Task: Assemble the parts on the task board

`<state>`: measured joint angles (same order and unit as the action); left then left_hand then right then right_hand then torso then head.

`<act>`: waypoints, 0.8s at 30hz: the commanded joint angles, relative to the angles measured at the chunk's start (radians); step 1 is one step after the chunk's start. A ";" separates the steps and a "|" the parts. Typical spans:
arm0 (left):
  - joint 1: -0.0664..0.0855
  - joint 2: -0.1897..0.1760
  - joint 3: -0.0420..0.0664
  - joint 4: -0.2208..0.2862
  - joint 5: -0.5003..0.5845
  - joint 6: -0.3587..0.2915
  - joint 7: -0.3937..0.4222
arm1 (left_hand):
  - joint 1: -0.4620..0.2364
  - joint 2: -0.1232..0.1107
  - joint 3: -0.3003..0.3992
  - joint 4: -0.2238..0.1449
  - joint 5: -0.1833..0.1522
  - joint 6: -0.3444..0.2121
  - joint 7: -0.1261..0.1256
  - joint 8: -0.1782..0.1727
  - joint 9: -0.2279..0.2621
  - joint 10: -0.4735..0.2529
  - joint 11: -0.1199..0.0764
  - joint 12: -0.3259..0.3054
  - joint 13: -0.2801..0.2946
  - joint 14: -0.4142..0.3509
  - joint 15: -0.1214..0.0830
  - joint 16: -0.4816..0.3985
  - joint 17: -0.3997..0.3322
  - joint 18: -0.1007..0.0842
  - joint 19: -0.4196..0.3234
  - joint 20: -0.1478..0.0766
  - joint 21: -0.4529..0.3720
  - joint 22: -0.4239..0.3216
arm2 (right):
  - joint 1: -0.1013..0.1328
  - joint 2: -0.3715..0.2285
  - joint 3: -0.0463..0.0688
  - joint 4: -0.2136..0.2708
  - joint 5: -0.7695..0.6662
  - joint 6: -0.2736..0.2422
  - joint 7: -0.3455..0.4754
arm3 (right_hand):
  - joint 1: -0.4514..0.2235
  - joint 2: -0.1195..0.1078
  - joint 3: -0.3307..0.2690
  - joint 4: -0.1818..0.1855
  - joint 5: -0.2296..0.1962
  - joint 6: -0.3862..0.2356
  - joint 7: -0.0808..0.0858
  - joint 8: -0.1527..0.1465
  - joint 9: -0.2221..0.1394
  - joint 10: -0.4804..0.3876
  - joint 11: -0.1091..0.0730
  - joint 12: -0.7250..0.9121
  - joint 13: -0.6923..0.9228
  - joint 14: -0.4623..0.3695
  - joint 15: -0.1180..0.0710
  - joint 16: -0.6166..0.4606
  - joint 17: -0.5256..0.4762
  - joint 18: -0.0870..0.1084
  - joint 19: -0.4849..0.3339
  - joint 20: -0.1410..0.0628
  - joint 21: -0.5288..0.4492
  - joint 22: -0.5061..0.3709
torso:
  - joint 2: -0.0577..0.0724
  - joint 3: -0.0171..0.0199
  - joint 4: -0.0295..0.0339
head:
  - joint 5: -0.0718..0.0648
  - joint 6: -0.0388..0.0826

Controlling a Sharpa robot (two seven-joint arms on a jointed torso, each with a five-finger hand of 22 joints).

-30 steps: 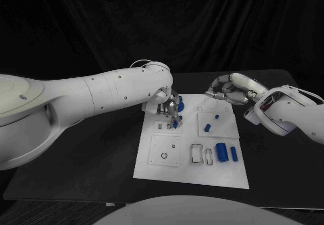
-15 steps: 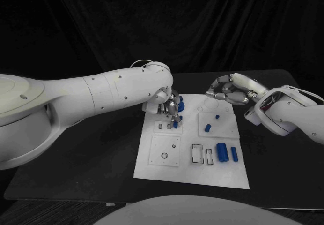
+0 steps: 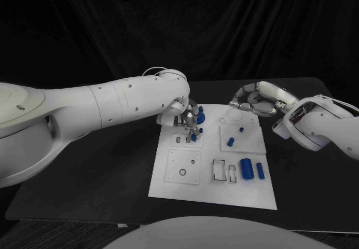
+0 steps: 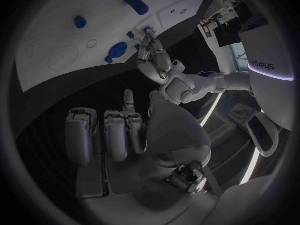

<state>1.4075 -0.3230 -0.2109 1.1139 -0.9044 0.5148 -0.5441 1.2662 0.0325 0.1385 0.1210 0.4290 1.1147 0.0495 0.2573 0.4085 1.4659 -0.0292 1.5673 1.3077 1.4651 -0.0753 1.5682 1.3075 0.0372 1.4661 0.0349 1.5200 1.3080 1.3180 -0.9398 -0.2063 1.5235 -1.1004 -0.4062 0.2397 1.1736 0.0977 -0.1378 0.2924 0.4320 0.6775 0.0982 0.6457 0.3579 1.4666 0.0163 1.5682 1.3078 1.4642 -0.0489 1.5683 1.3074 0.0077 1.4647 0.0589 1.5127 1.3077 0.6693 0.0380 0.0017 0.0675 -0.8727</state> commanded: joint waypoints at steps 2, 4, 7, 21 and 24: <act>-0.002 -0.007 0.001 0.013 0.007 -0.044 -0.011 | -0.032 -0.013 0.144 -0.111 0.008 -0.007 -0.012 0.013 0.039 0.105 -0.007 0.004 0.263 0.106 -0.009 0.003 0.263 -0.011 0.041 -0.007 -0.007 0.170 | -0.002 -0.001 0.001 -0.001 0.000 0.008 -0.018 | -0.002 0.006 -0.006 -0.001 -0.002 0.008 0.001 0.004 -0.001 0.104 0.006 0.003 0.263 0.106 0.007 0.002 0.263 0.011 0.067 0.008 -0.006 0.238 | 0.000 0.0001 0.0007 | 0.005 0.000; -0.002 -0.012 0.001 0.019 0.007 -0.051 -0.020 | -0.035 -0.014 0.151 -0.113 0.009 -0.009 -0.013 0.014 0.043 0.105 -0.007 0.004 0.263 0.106 -0.009 0.003 0.263 -0.011 0.040 -0.007 -0.008 0.169 | -0.002 -0.001 0.001 -0.002 0.000 0.009 -0.018 | -0.002 0.006 -0.006 -0.001 -0.002 0.008 0.001 0.004 -0.001 0.104 0.006 0.003 0.263 0.106 0.007 0.002 0.263 0.011 0.067 0.008 -0.006 0.238 | -0.001 -0.0004 0.0004 | 0.007 0.000; -0.002 -0.021 0.001 0.029 0.007 -0.064 -0.027 | -0.043 -0.016 0.162 -0.116 0.008 -0.013 -0.012 0.015 0.050 0.105 -0.006 0.004 0.263 0.106 -0.010 0.003 0.263 -0.010 0.038 -0.007 -0.010 0.166 | -0.002 0.000 0.001 -0.003 0.000 0.011 -0.019 | -0.002 0.006 -0.006 -0.001 -0.002 0.008 0.001 0.003 -0.001 0.104 0.006 0.003 0.263 0.106 0.007 0.001 0.260 0.012 0.066 0.008 -0.007 0.237 | -0.001 -0.0002 0.0003 | 0.011 0.000; -0.001 -0.089 0.001 0.100 0.035 -0.152 -0.066 | -0.099 -0.020 0.216 -0.116 -0.009 -0.041 -0.005 0.002 0.079 0.105 -0.002 0.004 0.263 0.106 -0.006 0.003 0.263 -0.009 0.035 -0.004 -0.017 0.161 | -0.008 -0.005 0.001 -0.002 0.000 0.024 -0.030 | 0.000 0.007 -0.007 -0.002 -0.001 0.005 0.002 0.001 -0.003 0.104 0.005 0.003 0.263 0.104 0.007 -0.002 0.253 0.014 0.063 0.009 -0.014 0.235 | -0.011 0.0027 0.0015 | 0.033 0.000; -0.001 -0.105 0.001 0.120 0.043 -0.176 -0.075 | -0.101 -0.020 0.220 -0.117 -0.009 -0.042 -0.005 0.002 0.080 0.105 -0.002 0.004 0.263 0.106 -0.006 0.003 0.263 -0.007 0.032 -0.004 -0.020 0.156 | -0.010 -0.006 0.001 0.000 0.000 0.026 -0.031 | 0.001 0.007 -0.007 -0.002 -0.001 0.004 0.002 0.000 -0.004 0.104 0.005 0.003 0.263 0.103 0.007 -0.003 0.251 0.014 0.061 0.009 -0.016 0.234 | -0.014 0.0038 0.0019 | 0.038 0.000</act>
<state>1.4075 -0.4235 -0.2112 1.2226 -0.8916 0.3953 -0.6003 1.1743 0.0125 0.2726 0.0826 0.4268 1.0768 0.0446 0.2633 0.4873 1.4666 -0.0341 1.5673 1.3075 1.4687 -0.0789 1.5682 1.3074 0.0372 1.4659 0.0353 1.5046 1.3078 1.3109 -0.9442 -0.2064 1.5202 -1.1003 -0.3931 0.2291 1.1736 0.0977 -0.1405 0.2896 0.4320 0.6775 0.0982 0.6456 0.3552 1.4666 0.0163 1.5681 1.3075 1.4641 -0.0489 1.5683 1.3074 0.0077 1.4647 0.0589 1.5004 1.3075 0.6599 0.0404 0.0033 0.1019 -0.8727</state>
